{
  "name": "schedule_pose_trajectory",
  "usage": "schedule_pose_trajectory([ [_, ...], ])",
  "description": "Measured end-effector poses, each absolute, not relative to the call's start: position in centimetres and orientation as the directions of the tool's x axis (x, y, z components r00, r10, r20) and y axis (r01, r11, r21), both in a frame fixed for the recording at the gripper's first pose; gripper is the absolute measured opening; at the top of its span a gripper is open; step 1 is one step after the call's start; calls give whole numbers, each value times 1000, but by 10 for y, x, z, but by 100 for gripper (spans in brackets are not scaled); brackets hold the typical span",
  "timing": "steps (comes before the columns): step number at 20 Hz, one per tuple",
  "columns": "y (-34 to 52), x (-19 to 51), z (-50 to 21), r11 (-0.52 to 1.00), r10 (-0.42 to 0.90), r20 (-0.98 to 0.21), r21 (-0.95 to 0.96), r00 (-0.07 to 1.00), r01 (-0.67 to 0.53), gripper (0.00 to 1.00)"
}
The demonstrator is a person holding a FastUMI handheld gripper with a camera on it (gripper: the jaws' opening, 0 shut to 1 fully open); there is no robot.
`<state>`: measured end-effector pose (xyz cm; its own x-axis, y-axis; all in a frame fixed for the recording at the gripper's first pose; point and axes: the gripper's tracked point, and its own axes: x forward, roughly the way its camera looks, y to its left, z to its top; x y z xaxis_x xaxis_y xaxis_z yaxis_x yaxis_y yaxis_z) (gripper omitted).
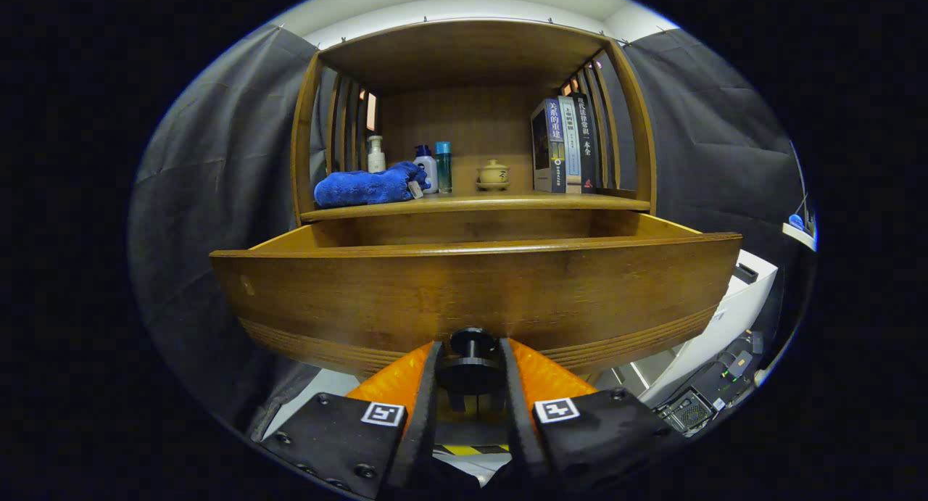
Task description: Pull open the drawer, take out the items inside it, and place them on the countertop above the cabinet.
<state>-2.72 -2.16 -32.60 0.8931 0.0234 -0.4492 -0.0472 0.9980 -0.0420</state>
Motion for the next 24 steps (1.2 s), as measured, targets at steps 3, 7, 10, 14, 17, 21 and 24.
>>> schedule_pose_trajectory([
  [3,-11,-30,-326,997,60,-459,-14,886,-75,72],
  [7,-9,-27,-298,998,60,-418,5,906,-64,100],
  [10,-7,-15,-240,997,73,-324,22,943,-69,100],
  [14,-17,38,-155,996,57,-237,-47,970,-70,100],
  [17,-20,84,-134,987,56,-273,-128,960,-94,100],
  [21,-13,115,-173,986,95,-470,-74,878,-146,100],
  [24,-16,117,-229,990,74,-635,-43,769,-132,100],
])
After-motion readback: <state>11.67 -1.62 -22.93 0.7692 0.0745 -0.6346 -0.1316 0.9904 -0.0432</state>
